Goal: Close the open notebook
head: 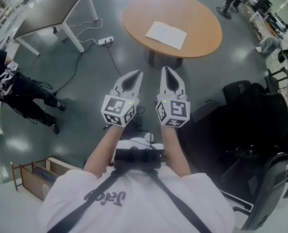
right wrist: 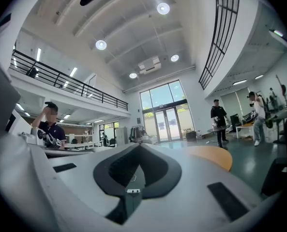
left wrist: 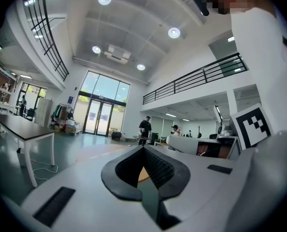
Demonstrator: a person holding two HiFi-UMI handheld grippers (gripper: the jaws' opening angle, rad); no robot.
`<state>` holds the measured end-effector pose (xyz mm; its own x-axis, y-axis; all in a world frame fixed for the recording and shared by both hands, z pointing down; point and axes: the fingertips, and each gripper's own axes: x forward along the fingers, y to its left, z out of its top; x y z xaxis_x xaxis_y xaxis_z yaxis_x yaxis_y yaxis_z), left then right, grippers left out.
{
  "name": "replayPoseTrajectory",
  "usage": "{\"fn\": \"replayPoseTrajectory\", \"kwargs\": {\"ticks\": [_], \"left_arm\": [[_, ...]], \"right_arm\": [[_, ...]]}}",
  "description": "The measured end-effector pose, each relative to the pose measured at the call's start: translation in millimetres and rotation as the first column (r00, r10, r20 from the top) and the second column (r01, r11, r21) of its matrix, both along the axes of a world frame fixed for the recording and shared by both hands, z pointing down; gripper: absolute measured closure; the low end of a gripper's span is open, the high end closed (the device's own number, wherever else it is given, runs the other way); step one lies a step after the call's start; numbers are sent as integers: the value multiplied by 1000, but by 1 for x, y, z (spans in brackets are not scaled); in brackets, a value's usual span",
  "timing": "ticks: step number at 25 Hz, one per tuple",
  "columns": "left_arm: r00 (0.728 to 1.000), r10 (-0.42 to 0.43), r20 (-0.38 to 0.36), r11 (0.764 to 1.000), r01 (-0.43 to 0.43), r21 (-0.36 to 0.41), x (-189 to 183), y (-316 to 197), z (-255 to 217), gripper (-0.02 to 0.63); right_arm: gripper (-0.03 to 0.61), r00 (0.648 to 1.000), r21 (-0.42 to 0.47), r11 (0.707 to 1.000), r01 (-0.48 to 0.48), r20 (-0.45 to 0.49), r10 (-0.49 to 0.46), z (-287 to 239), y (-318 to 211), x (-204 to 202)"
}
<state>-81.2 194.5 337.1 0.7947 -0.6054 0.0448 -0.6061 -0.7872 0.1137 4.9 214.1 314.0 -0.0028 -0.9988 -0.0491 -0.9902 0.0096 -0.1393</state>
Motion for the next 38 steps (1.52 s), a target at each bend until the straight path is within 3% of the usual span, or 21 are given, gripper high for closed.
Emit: {"fn": "replayPoseTrajectory", "kwargs": {"ticks": [8,13,16,26,31,38], "left_arm": [[999,26,30,998,-27,51,18,-73,-7,604],[993,104,-57,995,-104,-4,29,-124,-3,604],[987,151,-59,988,-152,-3,37,-154,-1,604],[980,189,-58,981,-191,-33,43,-237,5,604],[980,193,-40,976,-196,-97,52,-256,33,604],[987,158,-16,982,-159,-99,74,-275,45,604]], "right_arm": [[558,980,-54,979,-197,28,199,3,-53,34],[558,973,-70,970,-231,-33,229,3,-94,38],[558,965,-74,962,-261,-27,260,7,-124,42],[557,973,-97,968,-230,-42,227,15,-199,33],[557,970,-157,957,-243,-52,238,34,-210,47],[557,985,-180,969,-170,-51,163,47,-236,73]]}}
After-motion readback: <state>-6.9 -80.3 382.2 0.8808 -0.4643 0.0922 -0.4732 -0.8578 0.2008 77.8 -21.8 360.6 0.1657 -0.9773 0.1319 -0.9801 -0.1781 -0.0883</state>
